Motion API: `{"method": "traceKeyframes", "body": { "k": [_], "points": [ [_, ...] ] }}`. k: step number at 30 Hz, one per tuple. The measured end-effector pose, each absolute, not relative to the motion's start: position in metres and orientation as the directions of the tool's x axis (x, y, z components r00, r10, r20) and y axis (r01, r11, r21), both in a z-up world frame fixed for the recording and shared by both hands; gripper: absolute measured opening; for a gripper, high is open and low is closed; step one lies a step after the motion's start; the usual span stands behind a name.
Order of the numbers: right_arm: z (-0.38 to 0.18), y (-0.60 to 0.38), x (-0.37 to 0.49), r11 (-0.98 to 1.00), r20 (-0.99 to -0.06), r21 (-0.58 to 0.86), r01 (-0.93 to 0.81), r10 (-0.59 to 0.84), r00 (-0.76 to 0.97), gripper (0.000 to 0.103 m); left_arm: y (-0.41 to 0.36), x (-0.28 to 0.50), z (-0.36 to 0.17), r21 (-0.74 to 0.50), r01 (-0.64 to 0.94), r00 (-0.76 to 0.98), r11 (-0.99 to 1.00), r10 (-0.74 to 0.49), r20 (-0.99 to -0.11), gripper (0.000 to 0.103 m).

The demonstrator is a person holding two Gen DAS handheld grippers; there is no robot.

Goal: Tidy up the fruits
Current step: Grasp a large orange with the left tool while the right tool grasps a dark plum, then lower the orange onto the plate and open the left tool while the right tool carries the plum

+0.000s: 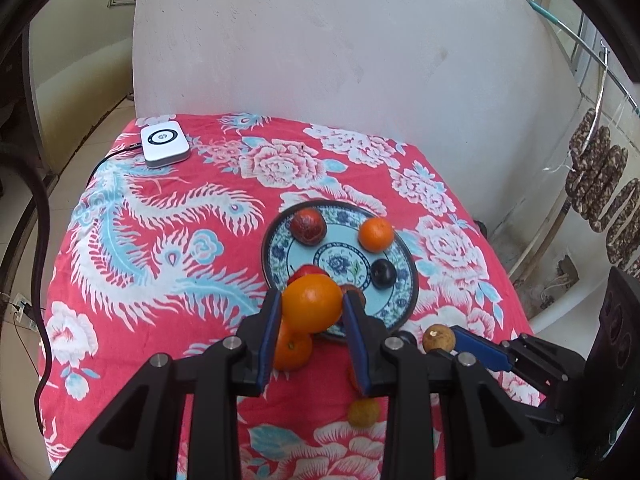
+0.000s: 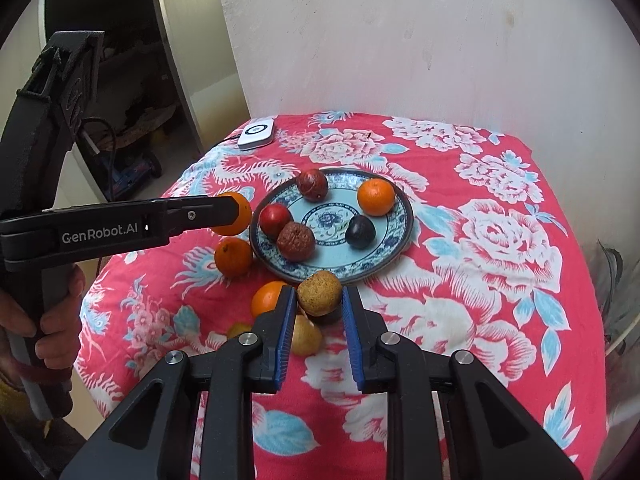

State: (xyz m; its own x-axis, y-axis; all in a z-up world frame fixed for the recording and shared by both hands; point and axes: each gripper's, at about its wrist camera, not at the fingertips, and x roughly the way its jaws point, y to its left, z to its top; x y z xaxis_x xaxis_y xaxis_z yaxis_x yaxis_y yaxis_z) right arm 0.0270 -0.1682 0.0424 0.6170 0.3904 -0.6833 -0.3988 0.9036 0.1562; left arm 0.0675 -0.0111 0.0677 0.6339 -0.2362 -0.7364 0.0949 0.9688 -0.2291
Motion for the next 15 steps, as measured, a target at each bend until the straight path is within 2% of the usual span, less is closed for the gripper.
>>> {"method": "traceKeyframes", "body": {
  "k": [15],
  "points": [
    [0.036,-0.156,0.055,0.905,-0.693,0.142,-0.400,0.380,0.613,0.025,-0.004,0.109,0.061,-0.227,0.065,0.638,0.972,-0.216,-0.740,0.032]
  ]
}}
